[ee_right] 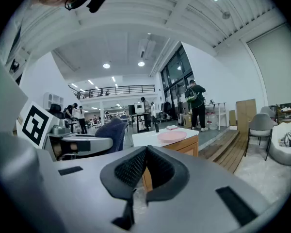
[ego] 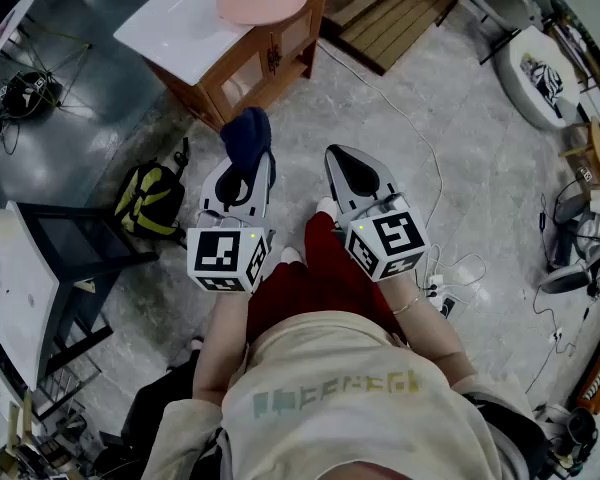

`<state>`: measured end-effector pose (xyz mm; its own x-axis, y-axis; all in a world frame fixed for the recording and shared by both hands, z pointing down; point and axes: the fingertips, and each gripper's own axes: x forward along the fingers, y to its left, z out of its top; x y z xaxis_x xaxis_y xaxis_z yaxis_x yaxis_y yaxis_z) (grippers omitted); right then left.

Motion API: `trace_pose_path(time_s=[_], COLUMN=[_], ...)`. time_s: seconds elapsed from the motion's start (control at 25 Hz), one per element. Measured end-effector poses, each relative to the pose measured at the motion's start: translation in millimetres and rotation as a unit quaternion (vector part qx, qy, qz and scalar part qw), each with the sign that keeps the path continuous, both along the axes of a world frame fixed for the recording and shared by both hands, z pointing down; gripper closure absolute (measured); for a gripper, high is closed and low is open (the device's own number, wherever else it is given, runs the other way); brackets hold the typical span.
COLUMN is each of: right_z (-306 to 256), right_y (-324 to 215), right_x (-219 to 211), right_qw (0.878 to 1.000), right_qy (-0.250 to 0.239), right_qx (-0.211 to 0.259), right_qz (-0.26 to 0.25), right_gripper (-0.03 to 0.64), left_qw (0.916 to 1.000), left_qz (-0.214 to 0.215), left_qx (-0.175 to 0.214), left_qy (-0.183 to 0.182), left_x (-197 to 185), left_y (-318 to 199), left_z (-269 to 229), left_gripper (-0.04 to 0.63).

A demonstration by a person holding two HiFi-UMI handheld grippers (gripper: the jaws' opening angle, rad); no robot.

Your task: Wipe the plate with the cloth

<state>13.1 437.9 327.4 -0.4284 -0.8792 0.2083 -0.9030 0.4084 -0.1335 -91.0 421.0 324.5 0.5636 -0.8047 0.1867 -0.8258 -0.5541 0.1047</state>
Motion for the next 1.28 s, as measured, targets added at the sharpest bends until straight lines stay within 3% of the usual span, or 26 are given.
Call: trace_pose_path(time_s=[0.56, 1.28], right_z=[14.7, 14.6], right_y=[-86.6, -232.0], right_x=[30.4, 105.8], right_qw=[0.998, 0.998], right_qy=[-0.051, -0.044], right_qx=[-0.023, -0.027], right_qz=[0.001, -0.041], right_gripper=[0.578, 0.578], left_qw=[0.9999, 0.9967], left_qz=[-0.005, -0.078], left_qx=[-0.008, -0.011], left_qy=[-0.012, -0.022], left_x=[28.3, 83.4], left_y=[-81.3, -207.1], left_z=[6.4, 10.8], left_gripper=[0.515, 0.515])
